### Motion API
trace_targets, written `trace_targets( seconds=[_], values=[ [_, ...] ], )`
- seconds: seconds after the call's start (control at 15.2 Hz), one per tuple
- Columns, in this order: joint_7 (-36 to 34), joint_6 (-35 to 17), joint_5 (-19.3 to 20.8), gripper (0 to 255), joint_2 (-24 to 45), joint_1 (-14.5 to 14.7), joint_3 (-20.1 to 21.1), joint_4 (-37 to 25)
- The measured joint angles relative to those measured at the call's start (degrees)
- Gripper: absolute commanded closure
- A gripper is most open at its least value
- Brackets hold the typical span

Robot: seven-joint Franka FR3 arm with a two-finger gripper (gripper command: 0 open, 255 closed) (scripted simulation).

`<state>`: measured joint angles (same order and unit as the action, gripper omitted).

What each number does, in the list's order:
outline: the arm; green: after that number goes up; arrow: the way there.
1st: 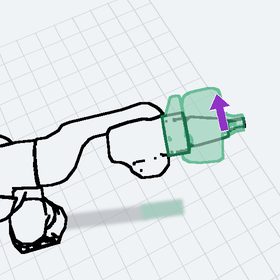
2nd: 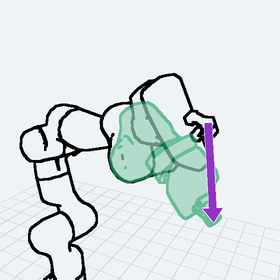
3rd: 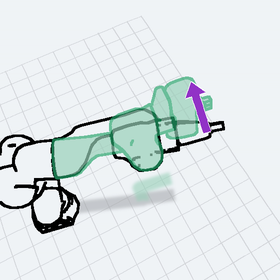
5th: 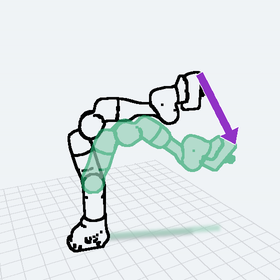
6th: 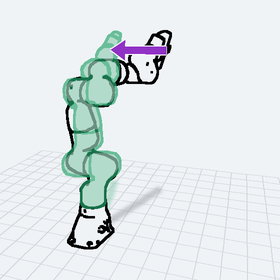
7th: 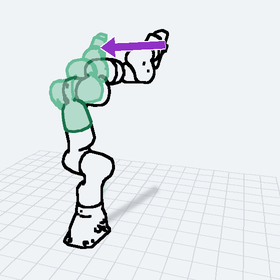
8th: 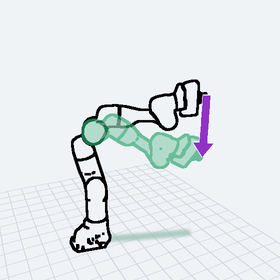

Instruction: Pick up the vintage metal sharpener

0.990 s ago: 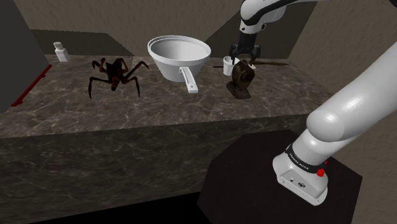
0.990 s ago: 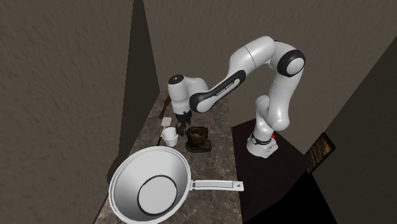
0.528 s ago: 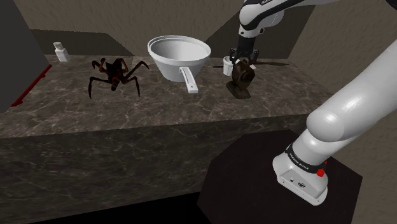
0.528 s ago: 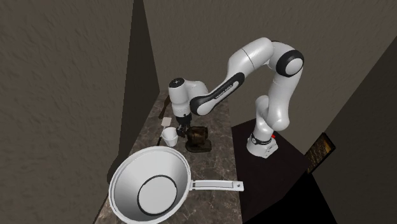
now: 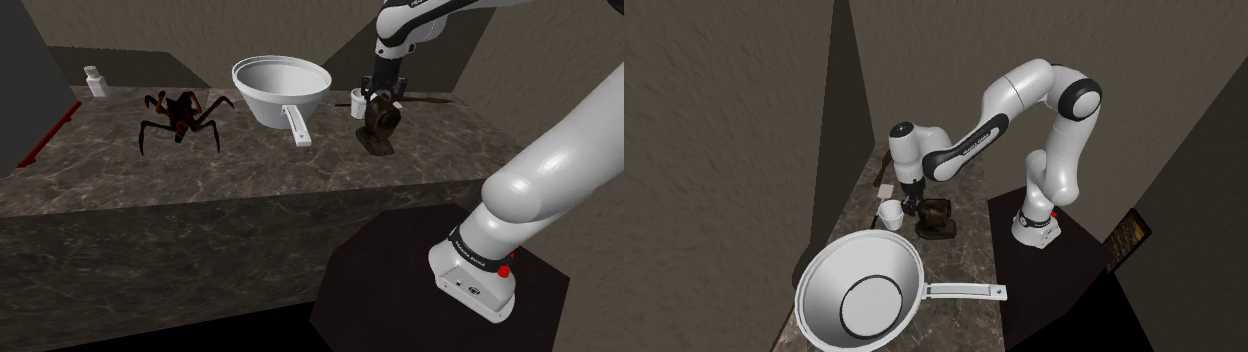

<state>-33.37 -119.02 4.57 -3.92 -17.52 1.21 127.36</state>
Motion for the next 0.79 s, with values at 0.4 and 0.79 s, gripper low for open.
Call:
trace_targets(
  seconds=[0.4,0.79],
  values=[
    [0.4,4.2,-0.2,255,-1.6,0.0,0.0,-2.5],
    [0.6,8.8,-0.4,255,-3.1,0.1,0.1,-5.6]
  ],
)
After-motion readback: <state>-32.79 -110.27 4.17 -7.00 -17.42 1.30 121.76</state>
